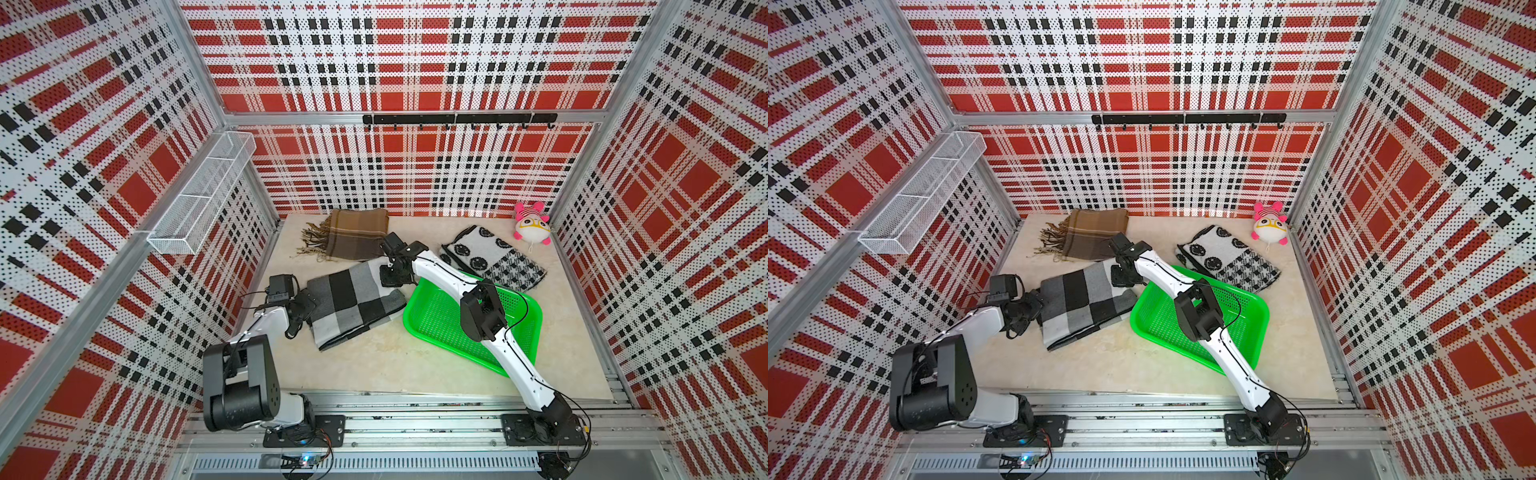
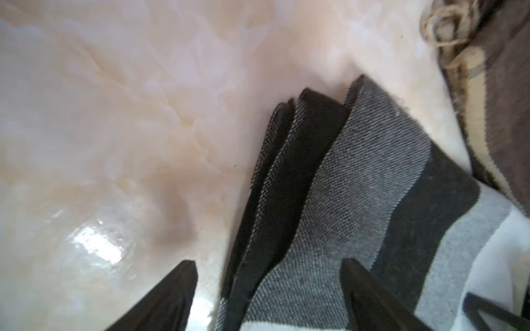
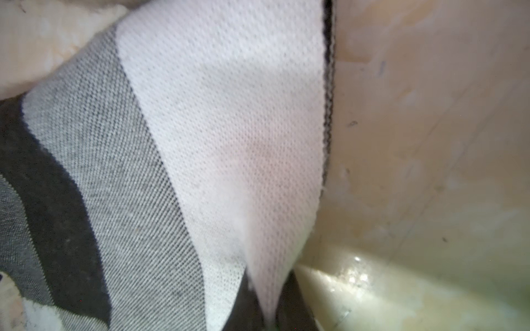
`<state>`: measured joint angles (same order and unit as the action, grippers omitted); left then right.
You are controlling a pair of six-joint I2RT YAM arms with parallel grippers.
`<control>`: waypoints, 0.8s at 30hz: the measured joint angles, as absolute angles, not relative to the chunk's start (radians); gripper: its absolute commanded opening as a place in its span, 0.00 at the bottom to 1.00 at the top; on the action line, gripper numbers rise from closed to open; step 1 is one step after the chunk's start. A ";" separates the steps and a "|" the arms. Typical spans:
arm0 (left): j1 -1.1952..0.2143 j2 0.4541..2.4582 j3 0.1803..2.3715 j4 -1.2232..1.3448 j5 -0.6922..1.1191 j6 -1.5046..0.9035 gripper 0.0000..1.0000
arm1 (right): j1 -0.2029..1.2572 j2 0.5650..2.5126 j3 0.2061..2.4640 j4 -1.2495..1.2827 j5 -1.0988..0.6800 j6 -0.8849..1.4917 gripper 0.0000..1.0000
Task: Put the folded scarf in the basket
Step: Pick up the scarf at the center of the board.
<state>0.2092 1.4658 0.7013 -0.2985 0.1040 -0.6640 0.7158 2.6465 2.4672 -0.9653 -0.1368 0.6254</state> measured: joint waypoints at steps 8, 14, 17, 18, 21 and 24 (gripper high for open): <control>0.108 1.542 0.712 -0.201 0.100 -0.688 0.50 | 0.716 2.646 2.465 -0.958 -0.159 0.626 0.00; 0.094 1.541 0.672 -0.145 0.093 -0.720 0.00 | 0.719 2.645 2.455 -0.941 -0.169 0.640 0.00; 0.095 1.529 0.672 -0.150 0.083 -0.729 0.00 | 0.726 2.629 2.425 -0.920 -0.167 0.656 0.00; 0.095 1.525 0.672 -0.154 0.077 -0.730 0.00 | 0.731 2.619 2.409 -0.912 -0.166 0.663 0.00; 0.096 1.509 0.680 -0.187 0.060 -0.728 0.00 | 0.752 2.597 2.380 -0.905 -0.160 0.685 0.00; 0.096 1.487 0.707 -0.240 0.045 -0.725 0.00 | 0.778 2.577 2.370 -0.904 -0.152 0.705 0.00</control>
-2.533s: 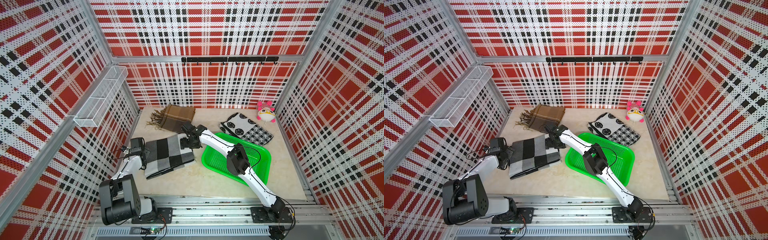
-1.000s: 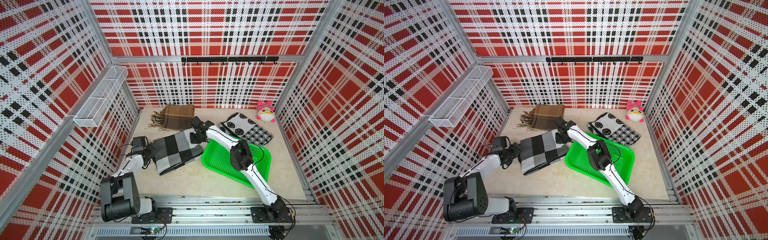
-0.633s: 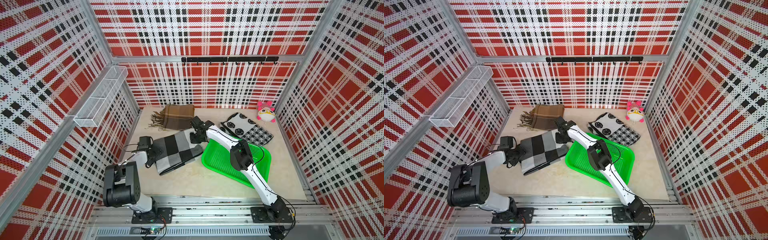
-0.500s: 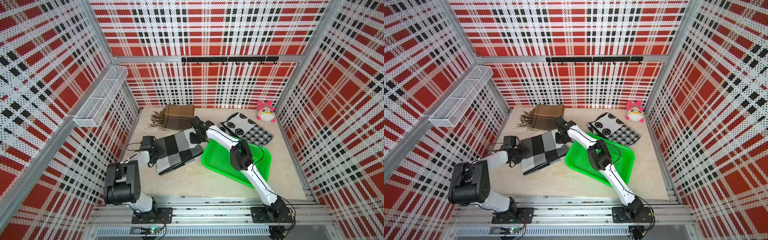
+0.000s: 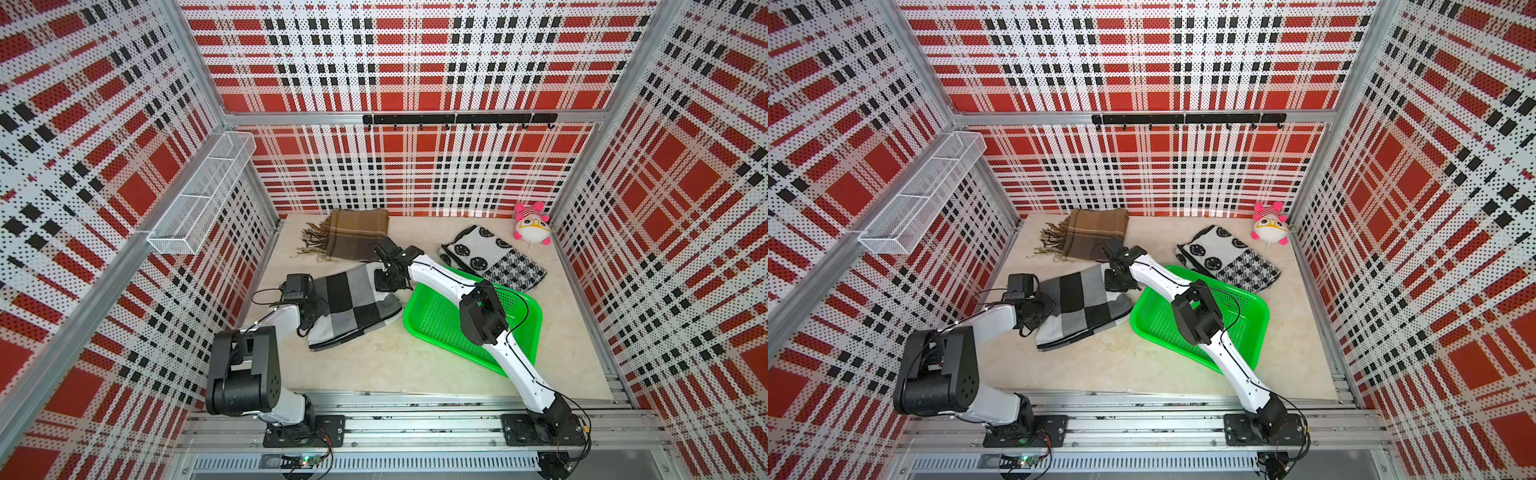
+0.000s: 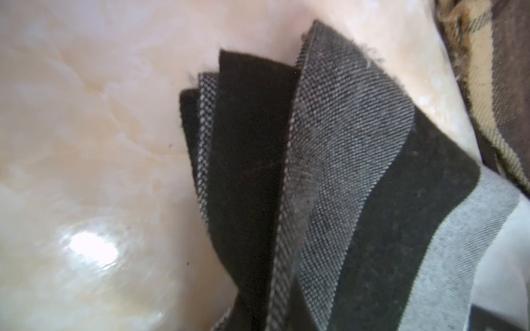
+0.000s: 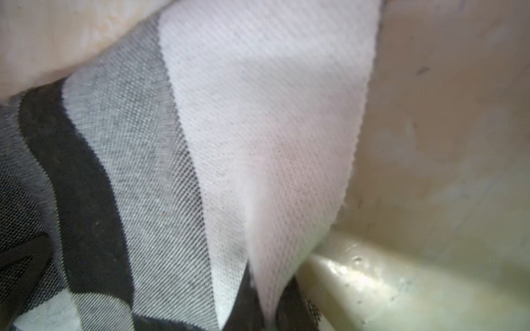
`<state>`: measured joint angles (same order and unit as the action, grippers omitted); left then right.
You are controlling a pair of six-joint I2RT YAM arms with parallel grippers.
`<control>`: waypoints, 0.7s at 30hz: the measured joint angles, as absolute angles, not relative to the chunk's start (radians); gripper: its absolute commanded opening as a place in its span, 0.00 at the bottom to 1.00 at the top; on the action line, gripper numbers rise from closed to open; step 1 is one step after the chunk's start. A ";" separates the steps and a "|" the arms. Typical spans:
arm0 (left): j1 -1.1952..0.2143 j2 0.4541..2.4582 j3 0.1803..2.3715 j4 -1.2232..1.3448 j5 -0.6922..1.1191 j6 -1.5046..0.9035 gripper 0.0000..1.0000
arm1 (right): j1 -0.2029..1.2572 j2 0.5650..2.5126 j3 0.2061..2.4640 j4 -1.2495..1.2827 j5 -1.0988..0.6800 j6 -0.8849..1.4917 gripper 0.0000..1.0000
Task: Put the folded scarf in the basket
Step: Pick up the scarf at the center of the board.
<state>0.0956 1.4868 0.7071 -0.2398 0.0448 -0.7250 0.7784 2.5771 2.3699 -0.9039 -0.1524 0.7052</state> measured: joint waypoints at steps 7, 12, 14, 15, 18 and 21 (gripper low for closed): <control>0.075 1.392 0.777 -0.342 0.025 -0.718 0.00 | 0.829 2.516 2.370 -0.899 -0.162 0.744 0.00; 0.047 1.352 0.849 -0.415 0.007 -0.717 0.00 | 0.846 2.489 2.372 -0.903 -0.162 0.762 0.00; 0.036 1.346 0.877 -0.440 -0.001 -0.717 0.00 | 0.851 2.474 2.372 -0.913 -0.152 0.770 0.00; 0.030 1.345 0.888 -0.450 -0.005 -0.717 0.00 | 0.853 2.466 2.372 -0.920 -0.148 0.773 0.00; 0.006 1.345 0.928 -0.488 -0.009 -0.717 0.00 | 0.860 2.432 2.363 -0.939 -0.120 0.784 0.00; -0.021 1.346 0.973 -0.522 -0.010 -0.719 0.00 | 0.869 2.367 2.321 -0.958 -0.087 0.794 0.00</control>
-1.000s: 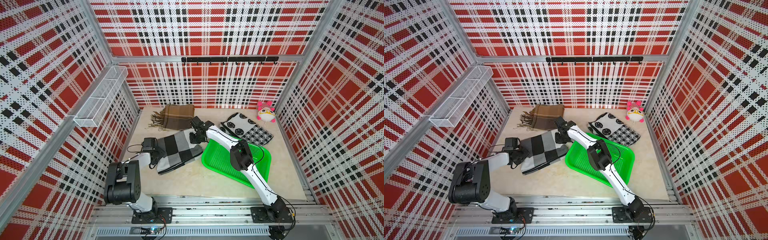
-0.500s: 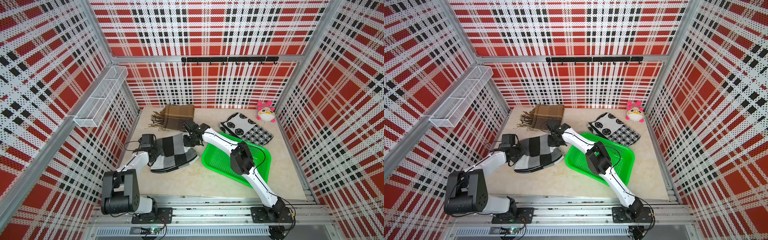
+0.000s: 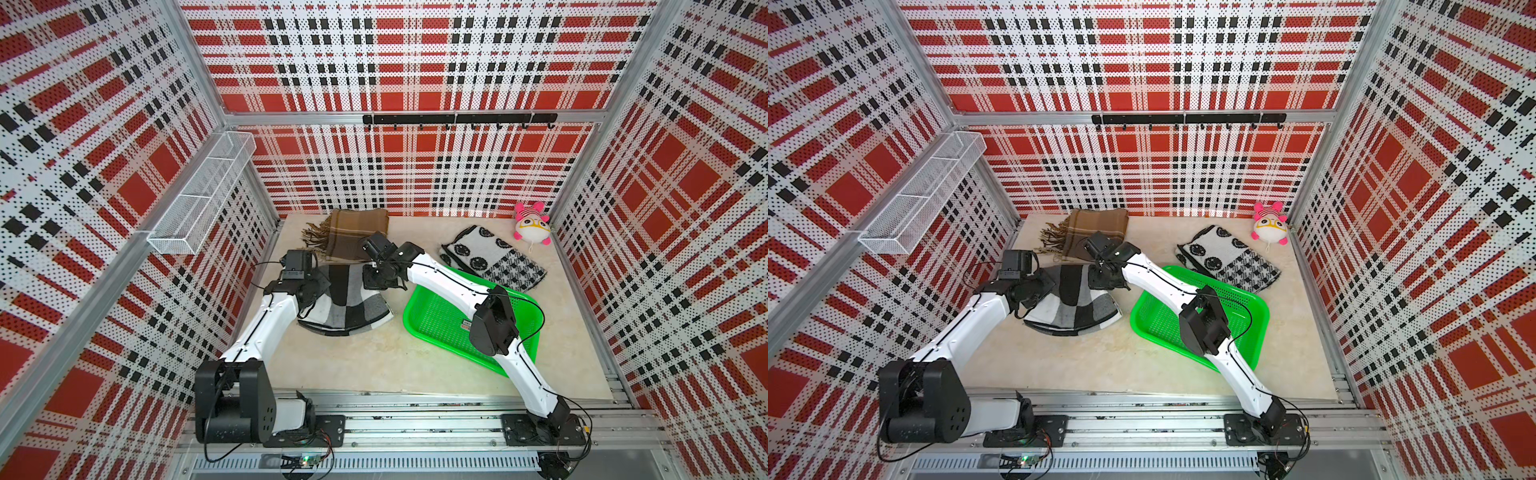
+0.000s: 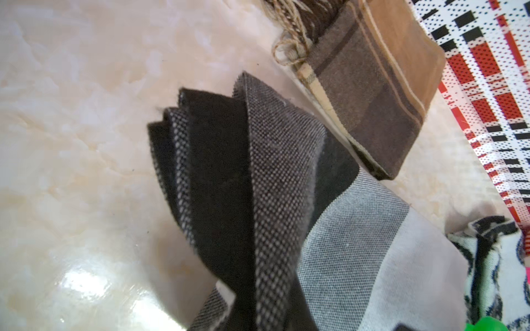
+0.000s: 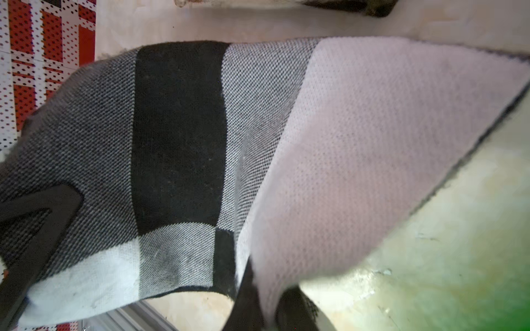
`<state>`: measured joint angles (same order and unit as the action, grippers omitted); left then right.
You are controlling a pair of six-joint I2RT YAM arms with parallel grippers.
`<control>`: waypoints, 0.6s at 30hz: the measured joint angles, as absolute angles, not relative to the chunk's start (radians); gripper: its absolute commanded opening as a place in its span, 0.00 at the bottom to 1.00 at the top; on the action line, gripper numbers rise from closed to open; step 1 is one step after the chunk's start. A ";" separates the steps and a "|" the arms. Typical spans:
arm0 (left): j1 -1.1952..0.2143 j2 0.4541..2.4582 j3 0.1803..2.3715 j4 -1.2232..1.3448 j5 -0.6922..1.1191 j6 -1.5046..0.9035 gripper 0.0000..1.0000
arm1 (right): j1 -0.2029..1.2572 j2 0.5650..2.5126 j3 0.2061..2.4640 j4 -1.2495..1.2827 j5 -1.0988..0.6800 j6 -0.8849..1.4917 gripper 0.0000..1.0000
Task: Put the folded scarf in the basket
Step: Pick up the scarf at the center of the board, then place the scarf in the basket.
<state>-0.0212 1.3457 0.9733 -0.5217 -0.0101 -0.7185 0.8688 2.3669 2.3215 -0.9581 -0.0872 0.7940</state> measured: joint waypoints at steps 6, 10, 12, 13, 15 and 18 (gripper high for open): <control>-0.103 1.350 1.103 -0.593 -0.009 -0.733 0.00 | 0.879 2.225 2.237 -1.008 -0.017 0.817 0.00; -0.190 1.379 1.208 -0.625 -0.007 -0.749 0.00 | 0.882 2.106 2.143 -1.033 0.043 0.833 0.00; -0.252 1.411 1.262 -0.628 -0.007 -0.760 0.00 | 0.882 2.032 2.071 -1.043 0.074 0.841 0.00; -0.286 1.427 1.285 -0.629 -0.007 -0.765 0.00 | 0.881 1.989 2.027 -1.049 0.091 0.847 0.00; -0.352 1.464 1.327 -0.634 -0.005 -0.781 0.00 | 0.881 1.919 1.954 -1.066 0.123 0.857 0.00; -0.446 1.527 1.389 -0.644 -0.001 -0.803 0.00 | 0.880 1.813 1.843 -1.088 0.176 0.877 0.00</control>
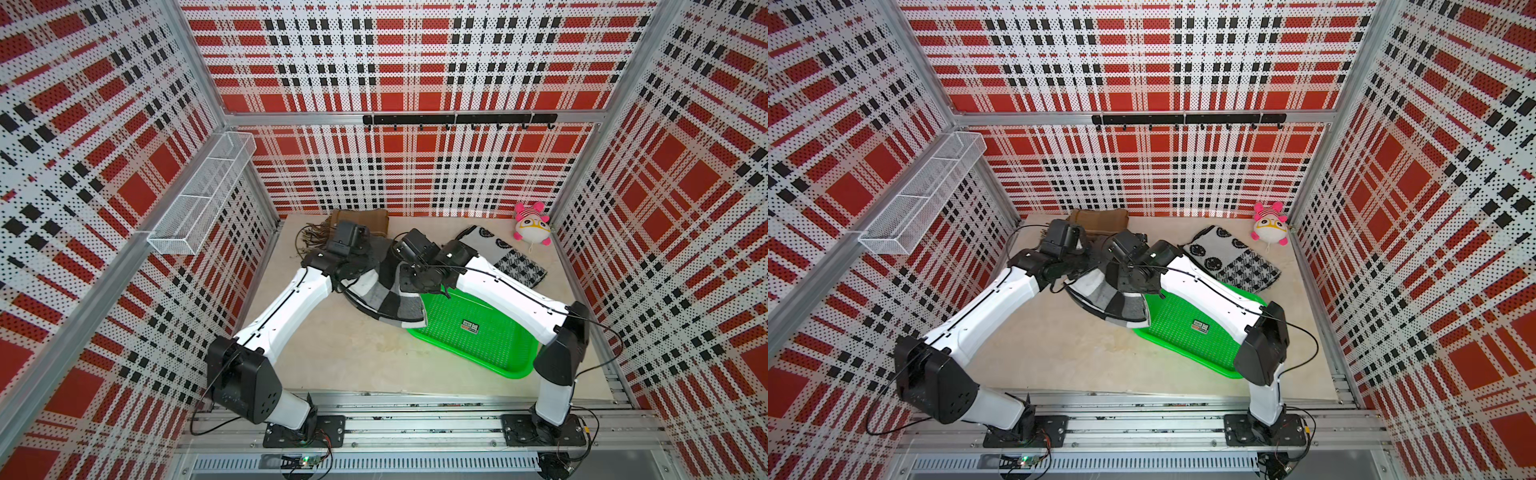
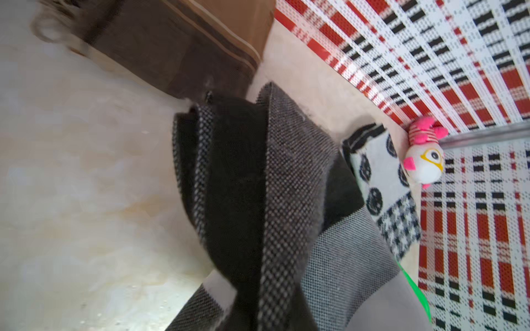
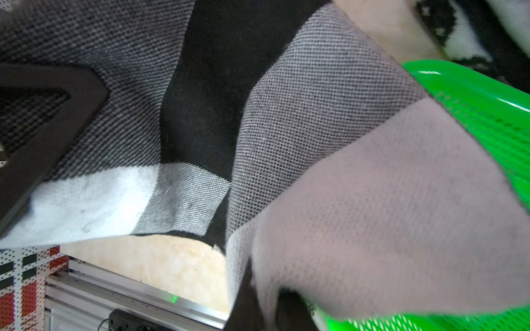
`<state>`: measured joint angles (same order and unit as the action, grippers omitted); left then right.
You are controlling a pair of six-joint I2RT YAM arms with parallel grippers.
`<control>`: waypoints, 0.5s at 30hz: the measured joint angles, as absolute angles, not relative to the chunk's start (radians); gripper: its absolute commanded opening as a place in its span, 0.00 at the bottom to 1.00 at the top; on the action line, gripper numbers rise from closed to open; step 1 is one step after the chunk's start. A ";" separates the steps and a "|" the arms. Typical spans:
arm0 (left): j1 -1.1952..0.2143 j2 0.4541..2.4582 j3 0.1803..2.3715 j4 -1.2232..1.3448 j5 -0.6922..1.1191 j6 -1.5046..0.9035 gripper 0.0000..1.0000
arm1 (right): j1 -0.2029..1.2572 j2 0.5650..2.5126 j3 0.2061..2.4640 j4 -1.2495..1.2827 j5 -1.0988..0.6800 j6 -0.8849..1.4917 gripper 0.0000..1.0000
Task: Put the folded scarf in the basket
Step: Place the scarf in the basket.
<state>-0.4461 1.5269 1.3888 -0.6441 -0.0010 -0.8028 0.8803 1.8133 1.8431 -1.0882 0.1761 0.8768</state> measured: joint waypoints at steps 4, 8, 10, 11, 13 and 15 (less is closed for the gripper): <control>-0.559 1.623 1.476 -0.644 -0.002 -0.830 0.00 | 0.853 1.666 1.653 -1.113 0.218 0.908 0.00; -0.661 1.711 1.531 -0.631 0.002 -0.856 0.00 | 0.789 1.525 1.474 -1.148 0.241 0.931 0.00; -0.703 1.750 1.547 -0.620 0.008 -0.867 0.00 | 0.754 1.466 1.402 -1.160 0.253 0.937 0.00; -0.723 1.772 1.556 -0.613 0.012 -0.873 0.00 | 0.735 1.440 1.371 -1.169 0.260 0.938 0.00; -0.756 1.810 1.573 -0.607 0.016 -0.883 0.00 | 0.699 1.389 1.304 -1.175 0.270 0.936 0.00; -0.789 1.851 1.594 -0.601 0.018 -0.891 0.00 | 0.654 1.345 1.242 -1.180 0.270 0.929 0.00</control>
